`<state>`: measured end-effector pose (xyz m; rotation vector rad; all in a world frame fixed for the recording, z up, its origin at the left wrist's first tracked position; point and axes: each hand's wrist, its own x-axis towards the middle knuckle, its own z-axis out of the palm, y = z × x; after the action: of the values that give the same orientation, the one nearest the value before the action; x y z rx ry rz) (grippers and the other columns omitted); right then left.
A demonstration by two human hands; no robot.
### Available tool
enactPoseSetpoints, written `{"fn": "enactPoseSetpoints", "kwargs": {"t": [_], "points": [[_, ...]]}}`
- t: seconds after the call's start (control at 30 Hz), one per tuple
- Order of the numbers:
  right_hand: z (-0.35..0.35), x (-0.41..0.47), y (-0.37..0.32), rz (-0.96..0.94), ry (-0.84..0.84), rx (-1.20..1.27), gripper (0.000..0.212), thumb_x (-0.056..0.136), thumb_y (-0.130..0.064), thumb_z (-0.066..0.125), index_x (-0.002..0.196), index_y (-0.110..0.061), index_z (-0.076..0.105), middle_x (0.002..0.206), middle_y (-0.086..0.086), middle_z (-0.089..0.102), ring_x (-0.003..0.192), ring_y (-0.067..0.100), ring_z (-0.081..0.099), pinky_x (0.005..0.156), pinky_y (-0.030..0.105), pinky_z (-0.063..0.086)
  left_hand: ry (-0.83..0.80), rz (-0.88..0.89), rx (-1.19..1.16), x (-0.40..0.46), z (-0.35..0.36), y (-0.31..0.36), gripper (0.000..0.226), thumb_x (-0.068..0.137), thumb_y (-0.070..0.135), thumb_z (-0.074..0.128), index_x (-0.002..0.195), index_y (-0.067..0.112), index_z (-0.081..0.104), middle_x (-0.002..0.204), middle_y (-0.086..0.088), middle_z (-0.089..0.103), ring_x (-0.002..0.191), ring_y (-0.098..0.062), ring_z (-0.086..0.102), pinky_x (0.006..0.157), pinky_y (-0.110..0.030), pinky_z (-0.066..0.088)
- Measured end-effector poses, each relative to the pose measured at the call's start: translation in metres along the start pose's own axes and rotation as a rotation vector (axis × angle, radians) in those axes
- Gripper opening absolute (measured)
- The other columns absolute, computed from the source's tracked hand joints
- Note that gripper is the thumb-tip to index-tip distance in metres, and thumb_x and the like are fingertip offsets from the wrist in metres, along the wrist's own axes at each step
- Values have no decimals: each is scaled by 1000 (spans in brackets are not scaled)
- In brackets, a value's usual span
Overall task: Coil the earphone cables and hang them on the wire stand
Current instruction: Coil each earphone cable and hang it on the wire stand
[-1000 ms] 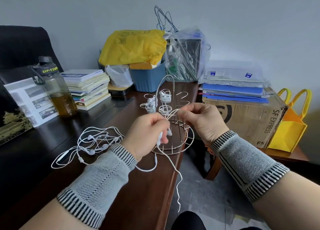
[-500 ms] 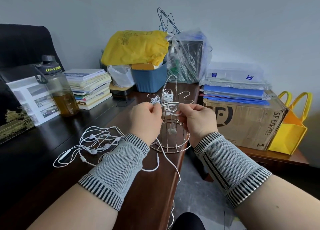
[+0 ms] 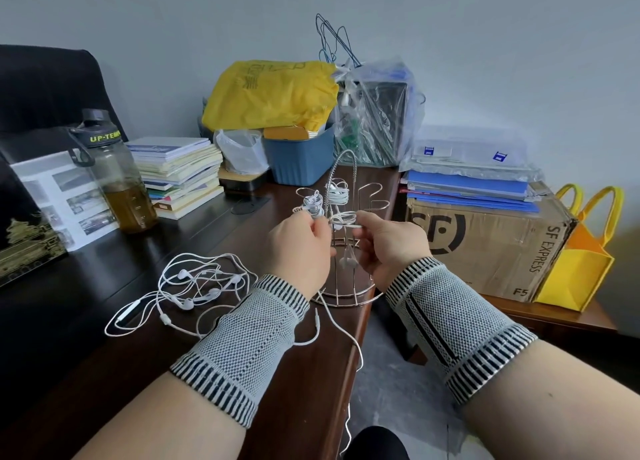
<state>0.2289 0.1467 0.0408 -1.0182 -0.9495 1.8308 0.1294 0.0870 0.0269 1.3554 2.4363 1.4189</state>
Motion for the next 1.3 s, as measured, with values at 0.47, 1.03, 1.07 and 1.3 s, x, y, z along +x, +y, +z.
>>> {"fn": "enactPoseSetpoints", "kwargs": {"t": [0.47, 1.03, 1.07, 1.3], "points": [[-2, 10, 1, -2, -31, -36, 23, 87, -10, 67, 66, -7, 58, 52, 3, 60, 38, 8, 46, 41, 26, 50, -25, -100, -206, -9, -1, -5, 36, 77, 33, 50, 64, 0, 55, 75, 0, 74, 79, -20, 73, 71, -48, 59], [-4, 11, 5, -95, 14, -117, 23, 86, -9, 68, 64, -7, 61, 48, 1, 58, 38, 9, 47, 41, 24, 46, -17, 119, 203, -8, -5, 3, 35, 93, 24, 52, 64, 5, 56, 70, -11, 68, 74, -28, 63, 73, -41, 51], [-5, 12, 6, -97, 12, -112, 22, 86, -9, 68, 65, -7, 60, 48, 1, 59, 40, 9, 47, 39, 23, 44, -21, 112, 169, -10, -6, 1, 36, 91, 25, 53, 64, 3, 59, 75, -12, 69, 78, -29, 64, 74, -41, 52], [-15, 11, 15, -391, 9, -354, 16, 83, -7, 67, 69, -15, 66, 65, -1, 65, 54, 7, 56, 50, 21, 44, -138, 166, 115, -20, -16, -6, 45, 91, 34, 59, 57, 7, 47, 89, -15, 71, 83, -20, 59, 82, -40, 49]]}}
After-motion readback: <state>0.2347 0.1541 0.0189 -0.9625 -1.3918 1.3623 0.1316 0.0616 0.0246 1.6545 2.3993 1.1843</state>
